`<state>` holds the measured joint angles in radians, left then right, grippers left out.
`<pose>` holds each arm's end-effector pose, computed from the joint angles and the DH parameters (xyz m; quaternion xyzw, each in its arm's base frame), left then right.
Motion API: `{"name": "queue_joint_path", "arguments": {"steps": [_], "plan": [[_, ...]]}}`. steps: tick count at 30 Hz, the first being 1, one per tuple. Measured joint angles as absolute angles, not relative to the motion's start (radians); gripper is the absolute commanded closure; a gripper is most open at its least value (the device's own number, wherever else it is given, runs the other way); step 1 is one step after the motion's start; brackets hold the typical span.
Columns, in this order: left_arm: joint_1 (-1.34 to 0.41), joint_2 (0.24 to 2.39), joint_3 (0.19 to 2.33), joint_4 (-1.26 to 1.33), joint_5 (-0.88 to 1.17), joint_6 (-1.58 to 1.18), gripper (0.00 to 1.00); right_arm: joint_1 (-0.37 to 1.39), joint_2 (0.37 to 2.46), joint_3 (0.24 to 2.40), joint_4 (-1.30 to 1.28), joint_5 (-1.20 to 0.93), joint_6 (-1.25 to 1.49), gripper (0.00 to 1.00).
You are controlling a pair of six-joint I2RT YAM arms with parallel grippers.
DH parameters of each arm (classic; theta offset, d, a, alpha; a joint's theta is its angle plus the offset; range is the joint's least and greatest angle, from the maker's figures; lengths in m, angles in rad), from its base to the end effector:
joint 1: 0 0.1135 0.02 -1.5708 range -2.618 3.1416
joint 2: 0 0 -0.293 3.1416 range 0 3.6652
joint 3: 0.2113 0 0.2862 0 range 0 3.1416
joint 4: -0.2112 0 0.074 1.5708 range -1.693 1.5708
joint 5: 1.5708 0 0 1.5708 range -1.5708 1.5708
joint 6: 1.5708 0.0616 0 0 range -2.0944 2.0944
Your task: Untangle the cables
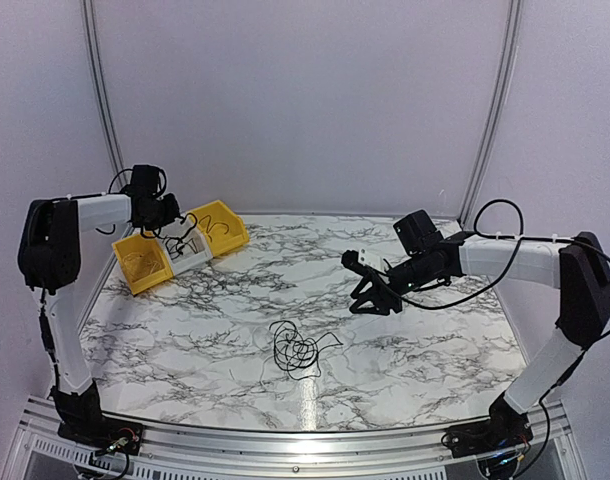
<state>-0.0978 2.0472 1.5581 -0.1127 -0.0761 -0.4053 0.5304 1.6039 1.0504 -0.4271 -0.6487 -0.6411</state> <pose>0.5391 -0.0482 0.2187 -0.1529 0.8711 -0.0833 0.4592 0.2985 0.2182 0.2080 -0.5786 0.7045 0.2892 0.2922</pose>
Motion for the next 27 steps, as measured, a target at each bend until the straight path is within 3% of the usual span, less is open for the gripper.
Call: {"name": "queue_joint_path", "arguments": {"steps": [8, 27], "plan": [[-0.109, 2.047, 1.557, -0.017, 0.038, -0.424, 1.0, 0.533, 1.604, 1.05, -0.427, -0.643, -0.643, 0.57], [-0.071, 1.833, 1.385, -0.036, -0.317, -0.422, 1.0, 0.552, 1.605, 1.065, -0.457, -0.641, -0.665, 0.57]]}}
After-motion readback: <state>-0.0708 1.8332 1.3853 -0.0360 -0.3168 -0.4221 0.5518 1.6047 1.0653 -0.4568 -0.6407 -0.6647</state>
